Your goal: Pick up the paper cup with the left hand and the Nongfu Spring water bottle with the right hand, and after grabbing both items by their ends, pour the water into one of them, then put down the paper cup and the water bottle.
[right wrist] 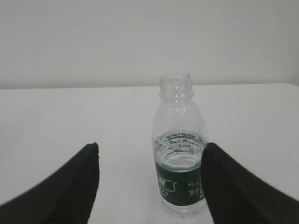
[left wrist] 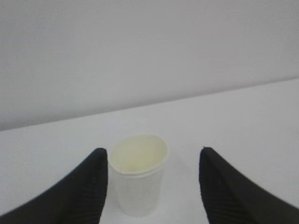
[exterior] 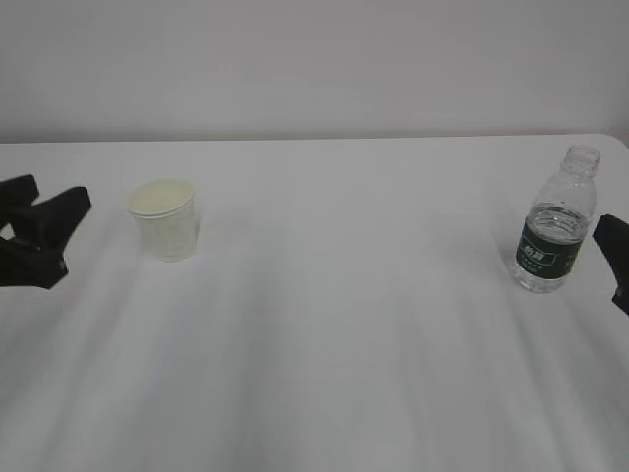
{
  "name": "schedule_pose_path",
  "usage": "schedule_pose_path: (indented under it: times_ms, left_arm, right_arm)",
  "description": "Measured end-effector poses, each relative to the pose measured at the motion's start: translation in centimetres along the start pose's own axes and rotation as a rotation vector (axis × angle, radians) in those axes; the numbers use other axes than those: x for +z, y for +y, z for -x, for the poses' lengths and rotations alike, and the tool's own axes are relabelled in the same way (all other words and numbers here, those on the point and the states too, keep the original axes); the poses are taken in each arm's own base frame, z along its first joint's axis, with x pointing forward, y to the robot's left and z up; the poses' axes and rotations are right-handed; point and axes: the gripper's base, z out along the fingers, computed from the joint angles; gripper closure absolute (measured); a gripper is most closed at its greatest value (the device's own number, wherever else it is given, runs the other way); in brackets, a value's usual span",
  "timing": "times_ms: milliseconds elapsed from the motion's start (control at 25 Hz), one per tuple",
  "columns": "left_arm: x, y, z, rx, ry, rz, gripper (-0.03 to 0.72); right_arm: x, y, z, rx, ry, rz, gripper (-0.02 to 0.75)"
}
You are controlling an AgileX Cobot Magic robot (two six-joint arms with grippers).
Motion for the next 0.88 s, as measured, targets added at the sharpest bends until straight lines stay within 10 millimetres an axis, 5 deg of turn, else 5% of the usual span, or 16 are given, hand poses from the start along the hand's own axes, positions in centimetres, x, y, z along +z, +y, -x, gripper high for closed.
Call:
schedule_pose_path:
  times_ms: [360,720,880]
  left_arm:
    - [0.6,-0.1,-5.0,-0.033,0.204,-0.039,0.246]
    - [0.7,-0.1,-5.4,-0.040,0.217,-0.031,0.246]
    - [0.7,0.0,-5.4,-0.042,0.216,-0.025,0.245]
  right_arm:
    - [0.5,0.0,-2.6,0.020,0.034,0.011,0.218]
    - [1.9,-0.5,-5.3,-0.031,0.170,-0.012,0.211]
    - [3.4,-0.8,-6.2,-0.067,0.206,-0.027,0.146]
